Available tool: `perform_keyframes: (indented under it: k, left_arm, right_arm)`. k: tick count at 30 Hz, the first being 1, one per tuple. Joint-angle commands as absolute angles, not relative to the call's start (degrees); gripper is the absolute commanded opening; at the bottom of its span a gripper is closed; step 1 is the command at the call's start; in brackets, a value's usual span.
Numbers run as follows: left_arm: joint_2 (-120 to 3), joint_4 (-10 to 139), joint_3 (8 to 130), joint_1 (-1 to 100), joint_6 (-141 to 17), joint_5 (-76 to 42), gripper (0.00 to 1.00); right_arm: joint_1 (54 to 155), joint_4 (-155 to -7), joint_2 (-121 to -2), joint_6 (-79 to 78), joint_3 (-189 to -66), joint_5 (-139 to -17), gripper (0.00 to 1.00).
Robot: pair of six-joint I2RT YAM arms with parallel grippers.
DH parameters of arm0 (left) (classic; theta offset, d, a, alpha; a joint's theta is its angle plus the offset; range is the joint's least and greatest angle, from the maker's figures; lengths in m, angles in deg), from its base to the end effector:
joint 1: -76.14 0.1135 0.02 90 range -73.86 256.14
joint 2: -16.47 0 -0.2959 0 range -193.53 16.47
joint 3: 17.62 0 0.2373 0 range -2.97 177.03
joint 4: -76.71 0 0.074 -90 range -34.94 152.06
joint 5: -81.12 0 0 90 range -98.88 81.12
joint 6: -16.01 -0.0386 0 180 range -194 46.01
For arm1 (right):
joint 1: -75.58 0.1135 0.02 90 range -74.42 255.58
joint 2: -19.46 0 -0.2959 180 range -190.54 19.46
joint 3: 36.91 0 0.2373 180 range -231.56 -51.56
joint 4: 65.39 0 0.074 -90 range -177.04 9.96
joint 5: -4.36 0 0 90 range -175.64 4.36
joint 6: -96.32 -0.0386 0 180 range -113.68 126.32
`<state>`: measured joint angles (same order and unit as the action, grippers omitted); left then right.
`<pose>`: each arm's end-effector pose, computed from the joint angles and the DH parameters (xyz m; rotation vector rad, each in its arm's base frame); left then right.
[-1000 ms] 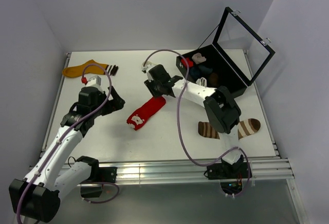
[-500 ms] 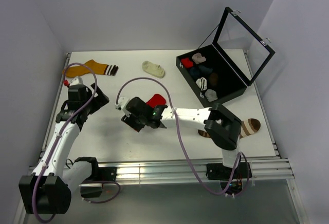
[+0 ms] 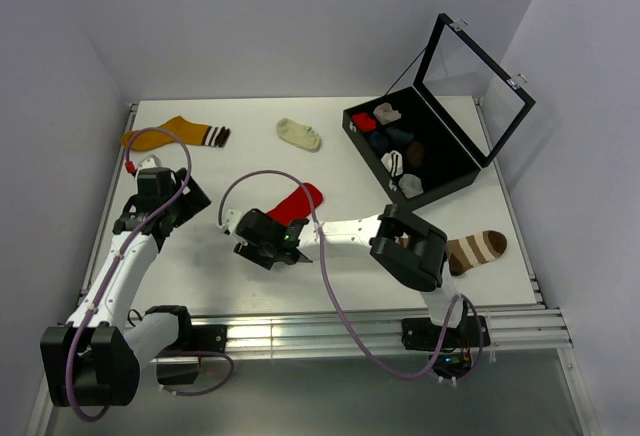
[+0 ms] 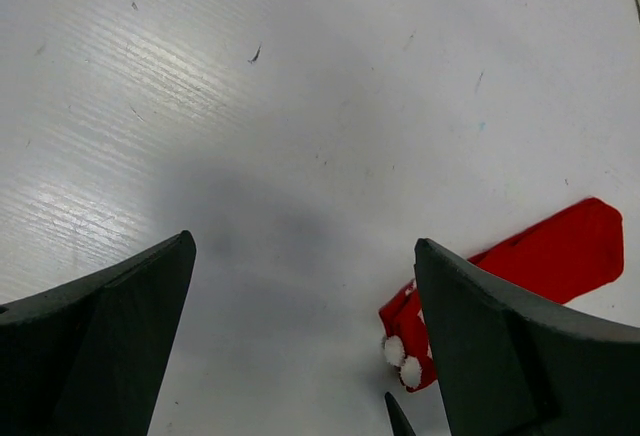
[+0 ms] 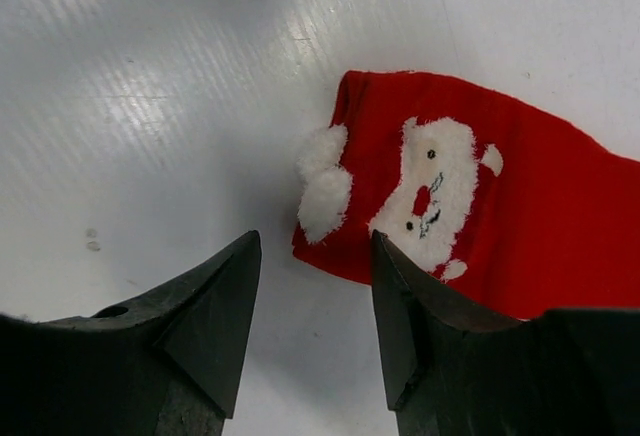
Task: Roll the socks
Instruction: Roll the sock at the center of the board.
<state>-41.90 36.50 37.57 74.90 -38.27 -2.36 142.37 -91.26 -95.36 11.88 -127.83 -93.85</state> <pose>0.1835 0.0004 0.2751 -0.7449 2.2076 -0.1922 0.1760 0.3964 0.2003 -1.3943 2.0160 0.3057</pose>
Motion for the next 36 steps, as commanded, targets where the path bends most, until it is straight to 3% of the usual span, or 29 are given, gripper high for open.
perform_keyframes:
  k: [1,12,15,19,25,36]
  left_arm:
    - [-42.4,37.5,38.0,75.1,-38.4,-1.6,0.97]
    - [-42.4,37.8,38.1,75.1,-38.8,-1.5,0.97]
    - [-42.2,38.1,37.9,75.1,-38.8,-2.3,0.97]
    - [-42.2,37.5,37.5,75.1,-37.8,-4.5,0.97]
    - [-41.9,36.6,35.3,74.8,-31.8,-13.4,0.95]
    - [-44.0,43.3,28.8,67.3,-20.3,-18.1,0.88]
  right_arm:
    - [142.7,-88.0,-96.7,12.7,-128.0,-97.2,0.55]
    - [143.2,-85.8,-100.2,13.7,-123.4,-104.1,0.42]
    - [143.3,-84.6,-99.3,13.6,-121.2,-104.9,0.17]
    - [143.0,-83.9,-96.2,12.3,-120.2,-101.0,0.00]
    - [140.3,-83.2,-91.5,7.2,-120.2,-89.3,0.00]
    - [129.2,-74.2,-88.4,-7.0,-115.5,-63.1,0.00]
